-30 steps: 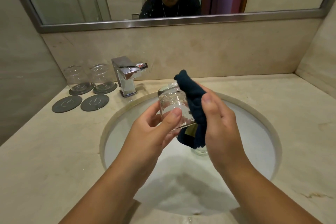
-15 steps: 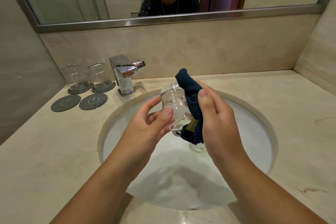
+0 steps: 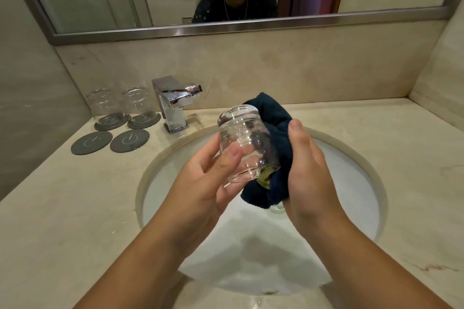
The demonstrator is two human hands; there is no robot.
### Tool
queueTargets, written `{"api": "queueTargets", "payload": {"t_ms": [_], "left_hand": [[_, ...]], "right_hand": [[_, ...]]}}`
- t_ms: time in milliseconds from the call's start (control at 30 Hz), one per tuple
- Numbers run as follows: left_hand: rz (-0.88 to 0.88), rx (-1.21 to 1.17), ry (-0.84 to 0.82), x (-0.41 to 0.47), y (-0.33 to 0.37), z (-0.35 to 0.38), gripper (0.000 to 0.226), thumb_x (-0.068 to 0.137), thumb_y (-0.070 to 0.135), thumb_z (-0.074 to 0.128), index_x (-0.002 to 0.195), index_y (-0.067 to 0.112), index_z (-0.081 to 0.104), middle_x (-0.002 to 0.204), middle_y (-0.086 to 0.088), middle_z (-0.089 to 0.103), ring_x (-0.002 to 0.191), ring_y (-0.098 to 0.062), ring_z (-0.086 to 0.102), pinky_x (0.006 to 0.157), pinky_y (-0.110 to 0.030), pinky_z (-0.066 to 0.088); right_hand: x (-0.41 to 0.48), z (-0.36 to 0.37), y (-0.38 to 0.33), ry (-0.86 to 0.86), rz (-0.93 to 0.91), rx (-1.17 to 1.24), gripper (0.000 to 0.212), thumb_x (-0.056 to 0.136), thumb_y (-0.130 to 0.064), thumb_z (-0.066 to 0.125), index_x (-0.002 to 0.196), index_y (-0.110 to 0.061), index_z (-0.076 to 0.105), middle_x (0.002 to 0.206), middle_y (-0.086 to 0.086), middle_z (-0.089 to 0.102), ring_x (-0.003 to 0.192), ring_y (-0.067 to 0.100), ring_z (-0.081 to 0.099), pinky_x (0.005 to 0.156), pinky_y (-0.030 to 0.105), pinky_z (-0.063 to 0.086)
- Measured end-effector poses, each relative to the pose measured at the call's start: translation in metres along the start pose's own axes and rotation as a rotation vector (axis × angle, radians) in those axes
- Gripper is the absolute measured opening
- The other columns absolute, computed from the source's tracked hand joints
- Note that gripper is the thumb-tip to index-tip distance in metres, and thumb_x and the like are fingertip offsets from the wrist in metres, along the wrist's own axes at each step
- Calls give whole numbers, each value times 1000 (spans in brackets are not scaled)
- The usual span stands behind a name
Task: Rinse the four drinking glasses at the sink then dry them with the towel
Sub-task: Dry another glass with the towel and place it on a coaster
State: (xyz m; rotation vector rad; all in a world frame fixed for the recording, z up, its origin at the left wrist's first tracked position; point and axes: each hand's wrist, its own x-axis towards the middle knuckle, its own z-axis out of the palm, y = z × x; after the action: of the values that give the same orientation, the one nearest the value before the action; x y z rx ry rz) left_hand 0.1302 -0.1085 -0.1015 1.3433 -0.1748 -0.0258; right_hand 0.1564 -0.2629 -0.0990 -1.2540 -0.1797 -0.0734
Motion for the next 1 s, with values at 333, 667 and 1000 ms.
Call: {"api": "queueTargets", "payload": {"t_ms": [333, 667, 1000], "left_hand": [[-59, 234, 205, 6, -6, -2, 77, 78, 68, 75, 147, 41, 52, 119, 15, 75, 109, -9, 74, 110, -47, 50], [-48, 141, 134, 0, -4, 4, 42, 91, 49, 73, 124, 24, 71, 118, 0, 78, 112, -16, 73, 102, -38, 55], [-55, 355, 66, 0, 1, 5, 51, 84, 85, 51, 117, 51, 67, 122, 16, 71, 107, 5, 67, 100, -33, 48]], "right_hand": [[0, -1, 3, 61, -65, -129, 31, 110, -45, 46, 121, -40, 74, 107, -1, 80, 100, 29, 76, 96, 59, 58], [-8, 7, 7, -89, -221, -363, 32, 111, -42, 44, 133, -51, 65, 113, -12, 75, 74, 24, 64, 69, 54, 63], [3, 2, 4, -10, 223, 164, 43, 110, -49, 38, 129, -31, 72, 121, 2, 79, 113, 28, 76, 106, 63, 52]]}}
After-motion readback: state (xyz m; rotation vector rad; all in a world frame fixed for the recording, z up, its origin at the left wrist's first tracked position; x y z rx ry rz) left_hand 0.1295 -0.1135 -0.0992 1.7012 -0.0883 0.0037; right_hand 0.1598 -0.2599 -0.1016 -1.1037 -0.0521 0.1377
